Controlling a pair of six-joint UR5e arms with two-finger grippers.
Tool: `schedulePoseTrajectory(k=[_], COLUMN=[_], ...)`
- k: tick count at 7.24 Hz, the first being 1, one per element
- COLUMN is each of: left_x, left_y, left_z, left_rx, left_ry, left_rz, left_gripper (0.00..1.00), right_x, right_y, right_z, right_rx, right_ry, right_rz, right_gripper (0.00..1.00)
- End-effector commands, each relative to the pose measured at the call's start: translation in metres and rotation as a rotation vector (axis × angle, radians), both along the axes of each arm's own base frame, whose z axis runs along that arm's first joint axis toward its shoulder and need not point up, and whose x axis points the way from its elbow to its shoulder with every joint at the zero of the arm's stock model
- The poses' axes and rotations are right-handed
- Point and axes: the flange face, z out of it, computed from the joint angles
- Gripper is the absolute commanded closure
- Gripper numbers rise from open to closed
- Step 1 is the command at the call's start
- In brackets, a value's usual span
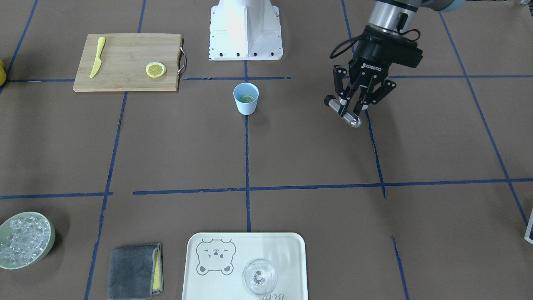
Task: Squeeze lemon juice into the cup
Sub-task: 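Carry the rod over the blue cup and lower its tip inside, then stir the cup contents with the rod held in the left gripper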
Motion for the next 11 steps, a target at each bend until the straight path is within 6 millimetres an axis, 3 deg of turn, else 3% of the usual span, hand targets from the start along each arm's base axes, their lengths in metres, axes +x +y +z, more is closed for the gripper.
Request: schedulePoseTrajectory(k=[1, 3, 4, 6, 8, 9, 11], left_x=[0.034, 0.093, 0.127, 0.166, 0.173, 0.174, 0.205], left_y=[0.071, 0.141, 0.157, 0.167, 0.167, 0.167, 0.164], left_z=[-0.045, -0.051, -0.059, -0.065, -0.07, -0.065, -0.04], left_rx=[0.126, 0.202, 0.219, 0.234, 0.235, 0.234, 0.234], left_ry=[0.127, 0.152, 0.139, 0.111, 0.117, 0.114, 0.128], left_rz=[-0.058, -0.157, -0.203, -0.237, -0.234, -0.234, -0.234], left_gripper=[1.0, 1.0, 1.0, 1.0, 1.0, 1.0, 1.0], right_x=[0.005, 0.013, 0.012, 0.013, 0.015, 0.015, 0.015], right_y=[0.014, 0.017, 0.018, 0.021, 0.021, 0.022, 0.022], right_z=[0.015, 0.02, 0.022, 0.025, 0.023, 0.022, 0.022], right_rx=[-0.027, -0.036, -0.039, -0.045, -0.04, -0.04, -0.04], right_ry=[0.003, 0.016, 0.025, 0.029, 0.028, 0.028, 0.028], right_rz=[0.01, 0.027, 0.027, 0.027, 0.032, 0.032, 0.034], right_gripper=[0.0, 0.0, 0.0, 0.0, 0.0, 0.0, 0.0])
